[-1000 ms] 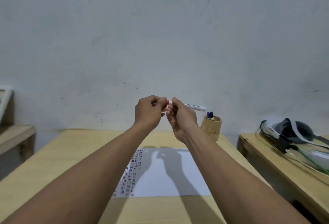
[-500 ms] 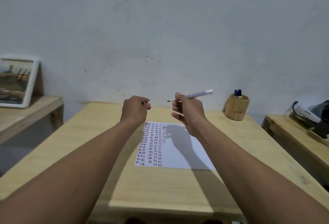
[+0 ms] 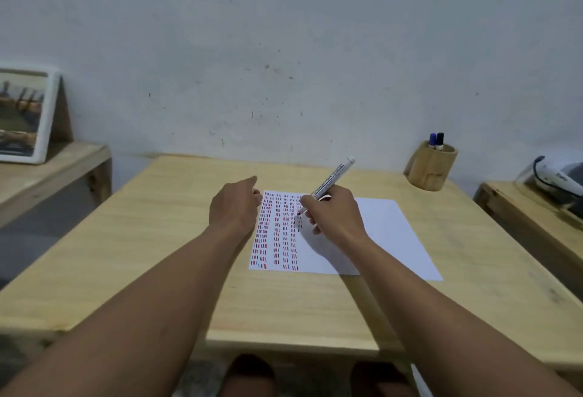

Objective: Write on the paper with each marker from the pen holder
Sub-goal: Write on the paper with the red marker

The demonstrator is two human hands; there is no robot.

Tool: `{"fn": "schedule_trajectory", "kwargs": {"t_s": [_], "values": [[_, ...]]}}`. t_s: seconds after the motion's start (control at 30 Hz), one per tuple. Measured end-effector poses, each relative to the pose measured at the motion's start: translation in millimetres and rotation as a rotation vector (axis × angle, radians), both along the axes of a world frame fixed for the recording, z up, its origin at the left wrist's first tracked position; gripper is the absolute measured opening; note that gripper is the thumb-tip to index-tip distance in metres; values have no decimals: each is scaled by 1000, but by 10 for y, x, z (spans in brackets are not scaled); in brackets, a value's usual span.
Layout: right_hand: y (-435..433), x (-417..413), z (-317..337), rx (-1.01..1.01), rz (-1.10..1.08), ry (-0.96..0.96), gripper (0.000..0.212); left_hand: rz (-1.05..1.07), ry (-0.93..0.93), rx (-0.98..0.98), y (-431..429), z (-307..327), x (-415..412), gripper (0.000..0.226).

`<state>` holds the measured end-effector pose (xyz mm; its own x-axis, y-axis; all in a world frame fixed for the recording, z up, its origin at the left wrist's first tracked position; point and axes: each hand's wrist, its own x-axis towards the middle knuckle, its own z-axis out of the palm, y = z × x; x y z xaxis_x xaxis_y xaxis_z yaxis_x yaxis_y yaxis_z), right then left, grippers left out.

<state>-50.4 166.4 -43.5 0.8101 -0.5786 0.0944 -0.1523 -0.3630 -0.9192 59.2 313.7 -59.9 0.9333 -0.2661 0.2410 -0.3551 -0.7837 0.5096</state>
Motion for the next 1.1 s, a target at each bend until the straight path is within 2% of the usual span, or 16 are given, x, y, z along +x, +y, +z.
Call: {"fn": "schedule_trajectory", "kwargs": {"t_s": [0.17, 0.3, 0.4, 0.5, 0.9, 0.97, 1.1], "values": [[29, -81, -139, -65, -76, 23, 20, 5, 7, 23, 81, -29, -155, 44], [43, -102, -138, -117, -56, 46, 16, -39, 23, 236, 204, -117, -206, 40], [56, -113, -142, -153, -59, 59, 25, -76, 35, 341, 250, -185, -194, 45], [65, -126, -140, -164, -51, 67, 30, -84, 7, 346, 259, -209, -200, 48], [38, -92, -185, -168, -19, 75, 28, -88, -17, 352, 267, -246, -176, 50], [31, -86, -185, -180, -8, 88, 23, -94, -7, 352, 271, -243, -160, 51], [28, -94, -182, -160, -30, 73, 25, -132, 59, 377, 319, -229, -137, 54]]}}
